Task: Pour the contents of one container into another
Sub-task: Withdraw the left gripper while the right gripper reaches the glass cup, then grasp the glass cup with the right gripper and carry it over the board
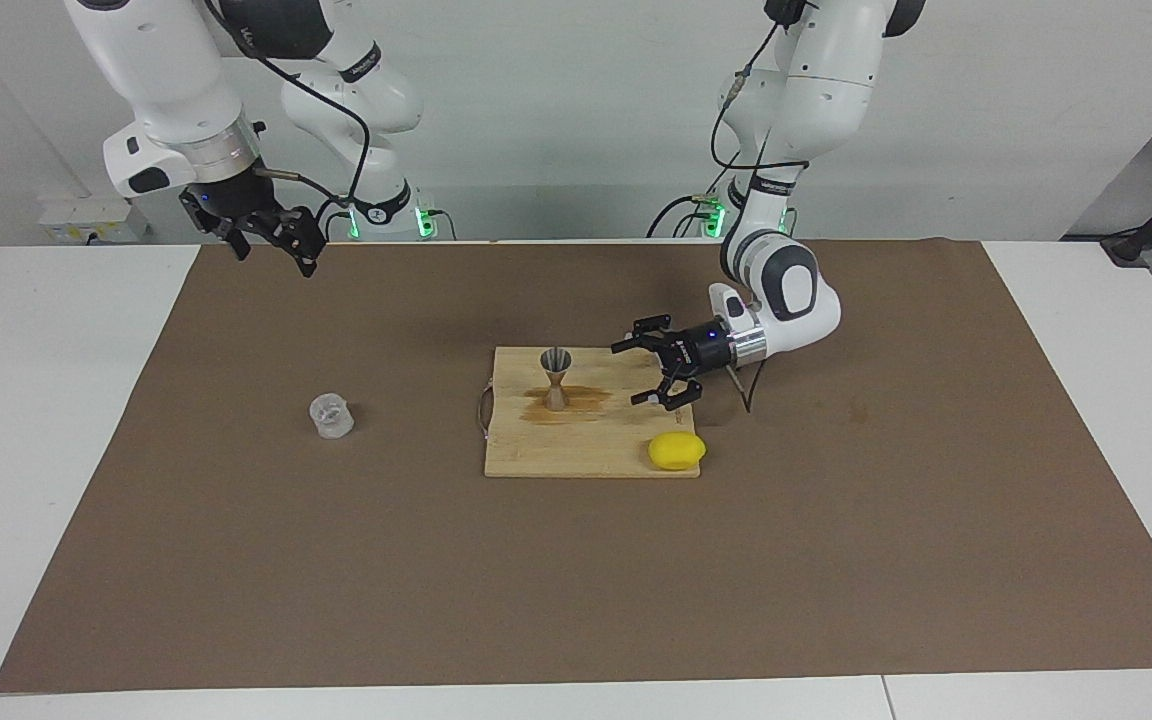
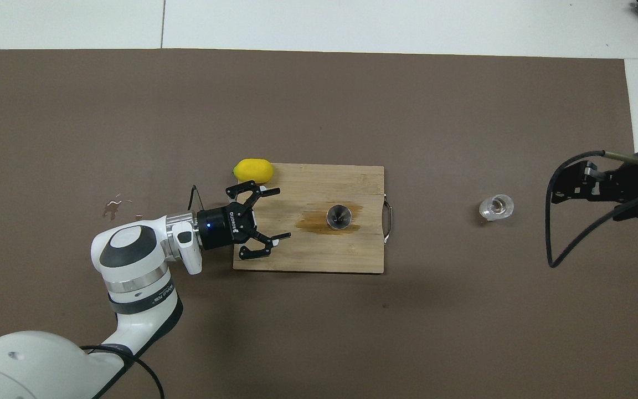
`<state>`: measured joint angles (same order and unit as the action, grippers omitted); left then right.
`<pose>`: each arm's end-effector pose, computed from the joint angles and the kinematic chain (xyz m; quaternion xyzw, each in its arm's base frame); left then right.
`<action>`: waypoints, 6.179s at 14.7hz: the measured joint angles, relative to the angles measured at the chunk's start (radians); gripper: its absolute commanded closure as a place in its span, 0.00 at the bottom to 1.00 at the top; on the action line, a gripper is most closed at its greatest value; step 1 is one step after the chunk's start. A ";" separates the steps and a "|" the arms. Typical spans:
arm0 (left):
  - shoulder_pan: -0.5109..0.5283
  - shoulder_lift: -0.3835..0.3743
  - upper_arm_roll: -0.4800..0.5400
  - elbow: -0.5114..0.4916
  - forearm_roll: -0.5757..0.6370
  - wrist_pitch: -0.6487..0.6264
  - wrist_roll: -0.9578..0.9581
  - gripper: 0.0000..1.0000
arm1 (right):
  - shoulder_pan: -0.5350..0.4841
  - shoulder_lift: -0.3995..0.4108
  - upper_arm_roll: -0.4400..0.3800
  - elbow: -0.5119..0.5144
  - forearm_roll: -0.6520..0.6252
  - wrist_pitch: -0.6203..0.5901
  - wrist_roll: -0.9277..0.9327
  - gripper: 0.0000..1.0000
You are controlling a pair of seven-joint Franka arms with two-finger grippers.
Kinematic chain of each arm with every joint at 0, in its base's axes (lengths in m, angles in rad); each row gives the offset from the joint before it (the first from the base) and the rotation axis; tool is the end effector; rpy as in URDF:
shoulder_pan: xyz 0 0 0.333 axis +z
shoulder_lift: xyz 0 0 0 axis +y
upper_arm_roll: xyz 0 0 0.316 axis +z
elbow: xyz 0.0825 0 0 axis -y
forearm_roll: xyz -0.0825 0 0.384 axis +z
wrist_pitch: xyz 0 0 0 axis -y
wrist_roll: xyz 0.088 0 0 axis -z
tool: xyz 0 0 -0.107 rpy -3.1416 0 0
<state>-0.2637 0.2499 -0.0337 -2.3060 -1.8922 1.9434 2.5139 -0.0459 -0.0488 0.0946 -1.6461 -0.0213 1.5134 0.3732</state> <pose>0.4820 -0.2149 0.2560 0.5931 -0.4636 0.4877 0.4422 0.5312 0.0247 0.6109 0.9859 -0.1617 -0.0384 0.0215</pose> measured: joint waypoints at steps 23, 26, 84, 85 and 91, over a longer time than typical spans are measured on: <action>0.575 -0.157 0.027 0.200 1.086 -0.374 -0.180 0.00 | -0.112 0.061 -0.002 -0.005 0.014 0.046 0.214 0.06; 0.575 -0.176 0.034 0.295 1.212 -0.392 -0.269 0.00 | -0.179 0.117 -0.003 -0.011 0.061 0.081 0.294 0.06; 0.360 -0.332 0.021 0.600 1.889 -0.343 -2.379 0.00 | 0.038 0.300 0.009 -0.152 0.568 0.386 0.959 1.00; 0.360 -0.332 0.022 0.600 1.889 -0.344 -2.379 0.00 | 0.067 0.299 0.009 -0.151 0.541 0.401 0.992 1.00; 0.346 -0.332 0.061 0.600 1.889 -0.345 -2.382 0.00 | 0.239 0.291 0.010 -0.127 0.344 0.459 1.200 1.00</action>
<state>0.0825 -0.0819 0.0270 -1.7062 -0.0034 1.5986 0.1320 0.1931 0.2427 0.1044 -1.7727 0.3226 1.9725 1.5727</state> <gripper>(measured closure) 0.000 0.498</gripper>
